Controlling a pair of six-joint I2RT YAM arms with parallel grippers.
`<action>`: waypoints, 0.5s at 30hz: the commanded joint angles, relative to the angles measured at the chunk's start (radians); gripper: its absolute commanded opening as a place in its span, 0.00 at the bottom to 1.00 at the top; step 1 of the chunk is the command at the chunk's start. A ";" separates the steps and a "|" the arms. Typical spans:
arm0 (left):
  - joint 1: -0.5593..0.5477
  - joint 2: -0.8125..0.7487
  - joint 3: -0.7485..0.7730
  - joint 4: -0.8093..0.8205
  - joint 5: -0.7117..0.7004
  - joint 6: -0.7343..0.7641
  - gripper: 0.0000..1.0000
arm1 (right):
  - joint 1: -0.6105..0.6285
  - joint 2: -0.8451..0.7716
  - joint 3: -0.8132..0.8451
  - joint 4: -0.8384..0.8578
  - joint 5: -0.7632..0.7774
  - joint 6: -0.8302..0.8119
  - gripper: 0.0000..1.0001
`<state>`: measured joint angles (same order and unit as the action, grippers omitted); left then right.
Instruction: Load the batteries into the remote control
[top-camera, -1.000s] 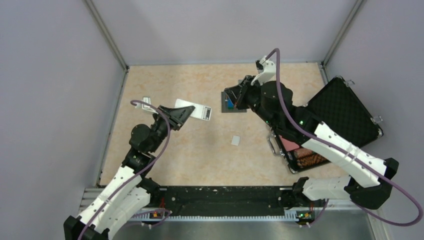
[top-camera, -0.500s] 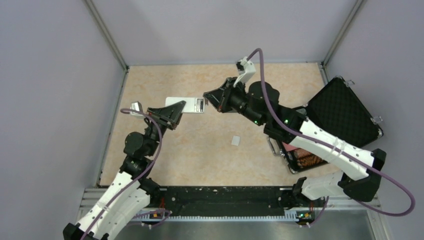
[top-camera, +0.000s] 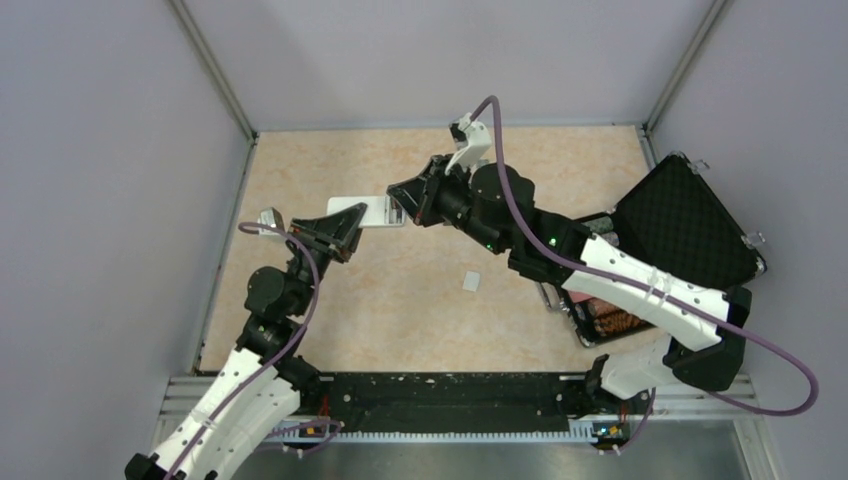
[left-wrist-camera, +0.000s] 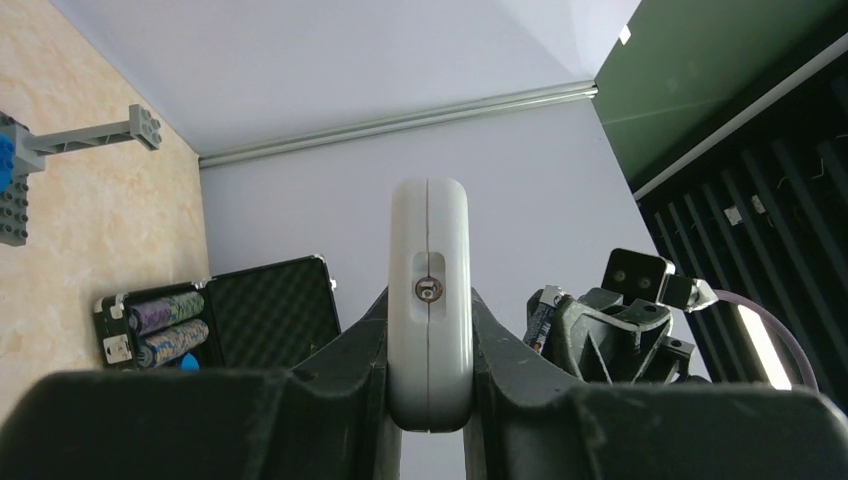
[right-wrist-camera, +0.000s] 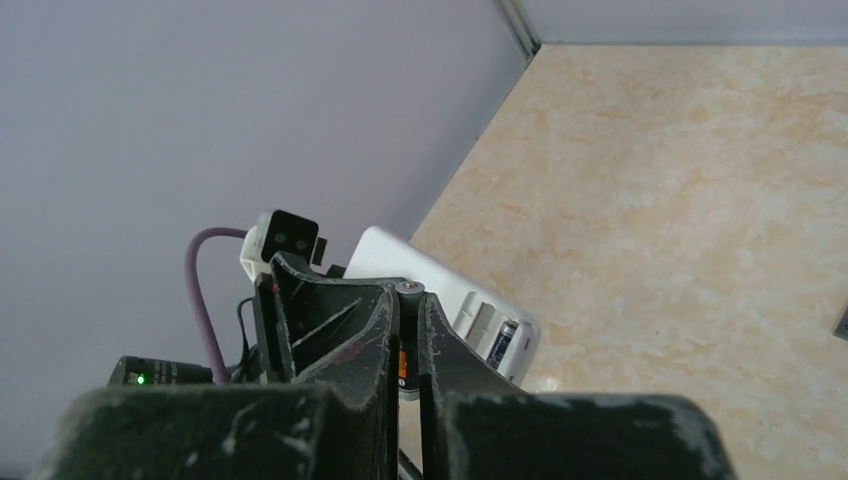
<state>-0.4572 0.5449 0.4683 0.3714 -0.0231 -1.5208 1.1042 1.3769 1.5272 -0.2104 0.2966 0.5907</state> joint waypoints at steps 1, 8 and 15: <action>-0.002 -0.029 -0.020 0.041 0.004 -0.035 0.00 | 0.041 0.015 0.067 -0.010 0.084 0.029 0.00; -0.002 -0.066 -0.068 0.069 -0.011 -0.079 0.00 | 0.073 0.027 0.056 -0.047 0.200 0.050 0.00; -0.002 -0.094 -0.066 0.036 -0.012 -0.075 0.00 | 0.095 0.065 0.051 -0.048 0.231 0.048 0.00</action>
<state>-0.4572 0.4774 0.3988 0.3649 -0.0246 -1.5837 1.1740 1.4185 1.5471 -0.2584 0.4782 0.6323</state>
